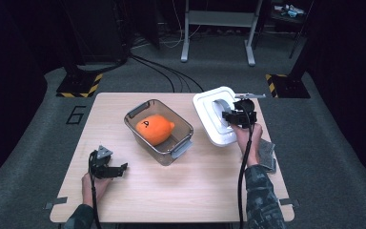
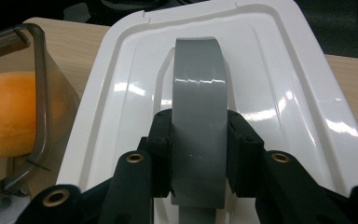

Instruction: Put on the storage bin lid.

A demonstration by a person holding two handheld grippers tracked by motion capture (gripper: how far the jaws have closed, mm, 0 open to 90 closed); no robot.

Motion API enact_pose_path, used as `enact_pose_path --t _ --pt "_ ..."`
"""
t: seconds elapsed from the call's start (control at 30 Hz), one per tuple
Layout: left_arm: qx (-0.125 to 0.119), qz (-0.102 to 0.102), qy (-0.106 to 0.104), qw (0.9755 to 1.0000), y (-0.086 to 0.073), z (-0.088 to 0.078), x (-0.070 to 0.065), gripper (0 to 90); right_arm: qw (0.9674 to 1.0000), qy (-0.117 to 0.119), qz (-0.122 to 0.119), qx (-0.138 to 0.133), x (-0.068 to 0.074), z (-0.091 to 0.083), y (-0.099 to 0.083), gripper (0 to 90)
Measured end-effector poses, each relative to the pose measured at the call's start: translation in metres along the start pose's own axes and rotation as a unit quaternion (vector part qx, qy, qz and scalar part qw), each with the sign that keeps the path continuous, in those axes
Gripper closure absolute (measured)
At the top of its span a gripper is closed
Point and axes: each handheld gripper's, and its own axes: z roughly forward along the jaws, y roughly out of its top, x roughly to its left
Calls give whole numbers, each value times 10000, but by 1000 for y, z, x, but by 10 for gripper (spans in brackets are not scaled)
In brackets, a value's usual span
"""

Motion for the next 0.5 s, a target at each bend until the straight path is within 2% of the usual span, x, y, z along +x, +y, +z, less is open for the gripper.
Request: enact_pose_path --t 0.2,0.5 --pt "0 -2 1 10000 0 0 0 124 10000 18 -38 -89 9 -6 6 664" --pt "32 0 -14 10000 0 -1 0 124 9998 154 -122 -90 25 -3 13 664"
